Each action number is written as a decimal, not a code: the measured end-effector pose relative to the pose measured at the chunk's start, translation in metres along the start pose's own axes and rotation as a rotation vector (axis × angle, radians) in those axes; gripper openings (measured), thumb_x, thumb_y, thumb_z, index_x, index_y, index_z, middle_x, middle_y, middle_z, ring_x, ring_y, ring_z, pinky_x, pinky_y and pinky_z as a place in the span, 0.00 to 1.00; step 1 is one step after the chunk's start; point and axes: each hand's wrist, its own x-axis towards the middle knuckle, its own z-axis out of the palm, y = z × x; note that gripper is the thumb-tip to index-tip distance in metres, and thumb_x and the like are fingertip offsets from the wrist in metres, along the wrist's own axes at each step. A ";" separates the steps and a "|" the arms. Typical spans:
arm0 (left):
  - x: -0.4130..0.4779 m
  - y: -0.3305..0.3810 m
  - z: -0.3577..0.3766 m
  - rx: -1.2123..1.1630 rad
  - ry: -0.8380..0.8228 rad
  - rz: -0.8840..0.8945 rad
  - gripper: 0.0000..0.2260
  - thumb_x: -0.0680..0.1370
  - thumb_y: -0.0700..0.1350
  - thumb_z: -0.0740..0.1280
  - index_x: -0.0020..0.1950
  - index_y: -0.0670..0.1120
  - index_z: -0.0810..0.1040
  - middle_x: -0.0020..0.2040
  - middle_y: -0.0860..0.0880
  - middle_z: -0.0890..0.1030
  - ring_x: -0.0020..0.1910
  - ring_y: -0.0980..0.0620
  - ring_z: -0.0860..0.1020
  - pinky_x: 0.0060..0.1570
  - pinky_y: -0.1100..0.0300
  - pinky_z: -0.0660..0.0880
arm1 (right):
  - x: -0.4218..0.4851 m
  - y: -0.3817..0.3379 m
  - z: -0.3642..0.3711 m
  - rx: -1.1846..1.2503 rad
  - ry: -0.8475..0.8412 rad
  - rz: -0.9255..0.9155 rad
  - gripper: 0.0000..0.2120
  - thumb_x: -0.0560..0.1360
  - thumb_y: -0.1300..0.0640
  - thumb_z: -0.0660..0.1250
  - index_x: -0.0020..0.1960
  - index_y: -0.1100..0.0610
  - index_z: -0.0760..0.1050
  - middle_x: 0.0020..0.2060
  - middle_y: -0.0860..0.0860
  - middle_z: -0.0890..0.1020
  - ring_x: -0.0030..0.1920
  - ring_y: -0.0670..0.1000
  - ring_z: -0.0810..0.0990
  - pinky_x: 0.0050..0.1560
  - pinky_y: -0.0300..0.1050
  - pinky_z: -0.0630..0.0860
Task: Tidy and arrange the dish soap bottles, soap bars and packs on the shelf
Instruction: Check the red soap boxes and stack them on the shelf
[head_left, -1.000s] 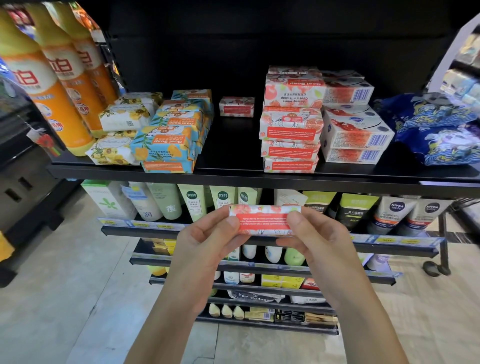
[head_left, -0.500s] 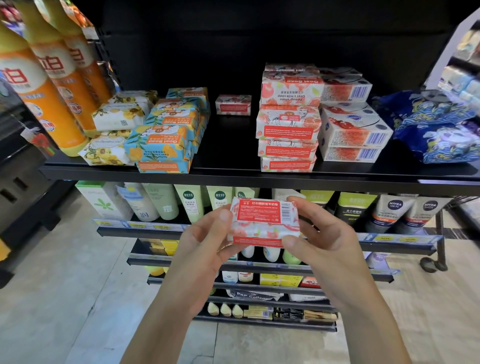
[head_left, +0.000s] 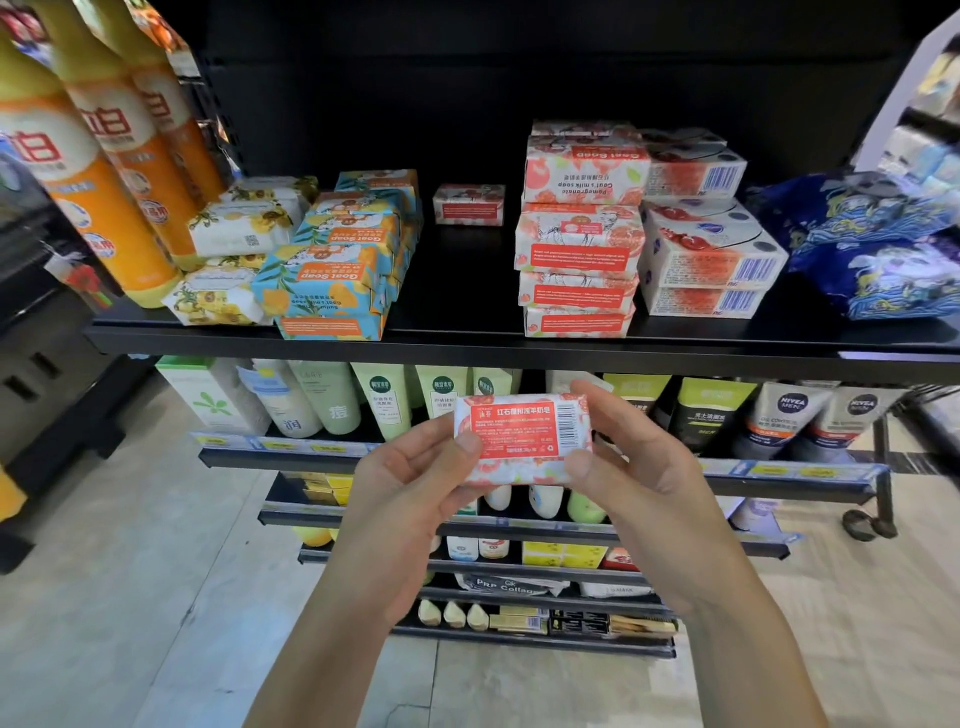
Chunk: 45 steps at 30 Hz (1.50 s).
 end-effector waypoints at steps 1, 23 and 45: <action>0.000 0.000 0.000 0.005 -0.002 0.004 0.18 0.75 0.45 0.69 0.64 0.40 0.81 0.56 0.41 0.86 0.57 0.45 0.85 0.56 0.57 0.82 | 0.001 0.000 0.001 0.001 0.032 0.026 0.30 0.69 0.50 0.79 0.70 0.46 0.76 0.64 0.46 0.83 0.64 0.50 0.82 0.68 0.57 0.75; -0.003 0.002 0.004 0.041 -0.071 0.016 0.19 0.76 0.50 0.67 0.65 0.45 0.81 0.59 0.45 0.86 0.60 0.49 0.83 0.65 0.51 0.76 | 0.001 0.002 0.001 0.035 0.030 -0.117 0.21 0.74 0.58 0.74 0.66 0.55 0.78 0.57 0.53 0.86 0.60 0.55 0.83 0.59 0.47 0.79; 0.013 -0.005 0.008 0.033 -0.023 -0.018 0.21 0.76 0.46 0.75 0.67 0.42 0.79 0.59 0.41 0.85 0.62 0.44 0.82 0.63 0.55 0.78 | 0.011 0.004 0.000 -0.043 0.108 0.079 0.27 0.68 0.40 0.77 0.64 0.48 0.80 0.57 0.48 0.86 0.55 0.48 0.85 0.65 0.55 0.78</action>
